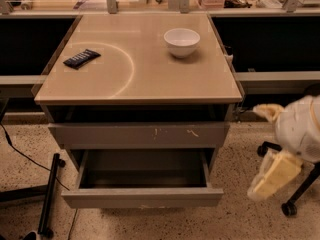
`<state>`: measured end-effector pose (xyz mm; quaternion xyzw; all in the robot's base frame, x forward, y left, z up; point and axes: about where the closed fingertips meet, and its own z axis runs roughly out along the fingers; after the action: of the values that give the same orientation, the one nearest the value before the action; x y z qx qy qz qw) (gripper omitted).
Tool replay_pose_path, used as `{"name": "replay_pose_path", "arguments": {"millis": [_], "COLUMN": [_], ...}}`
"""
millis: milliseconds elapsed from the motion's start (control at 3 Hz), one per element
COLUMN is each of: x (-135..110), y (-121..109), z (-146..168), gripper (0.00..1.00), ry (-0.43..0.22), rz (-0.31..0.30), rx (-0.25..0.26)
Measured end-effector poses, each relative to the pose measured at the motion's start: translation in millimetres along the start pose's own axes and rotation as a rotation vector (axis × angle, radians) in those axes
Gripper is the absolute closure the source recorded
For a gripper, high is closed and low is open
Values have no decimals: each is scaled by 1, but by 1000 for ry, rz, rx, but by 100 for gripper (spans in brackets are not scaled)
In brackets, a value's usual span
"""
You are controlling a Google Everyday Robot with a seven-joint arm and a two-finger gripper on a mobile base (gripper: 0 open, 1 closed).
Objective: Close middle drawer
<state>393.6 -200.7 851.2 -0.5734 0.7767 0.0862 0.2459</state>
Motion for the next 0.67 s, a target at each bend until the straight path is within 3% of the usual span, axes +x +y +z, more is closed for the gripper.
{"name": "replay_pose_path", "arguments": {"millis": [333, 667], "x": [34, 57], "y": [36, 62], "z": [98, 194], "gripper": [0, 0], "ry": [-170, -262], "rz": [138, 243], "rx": [-109, -207]}}
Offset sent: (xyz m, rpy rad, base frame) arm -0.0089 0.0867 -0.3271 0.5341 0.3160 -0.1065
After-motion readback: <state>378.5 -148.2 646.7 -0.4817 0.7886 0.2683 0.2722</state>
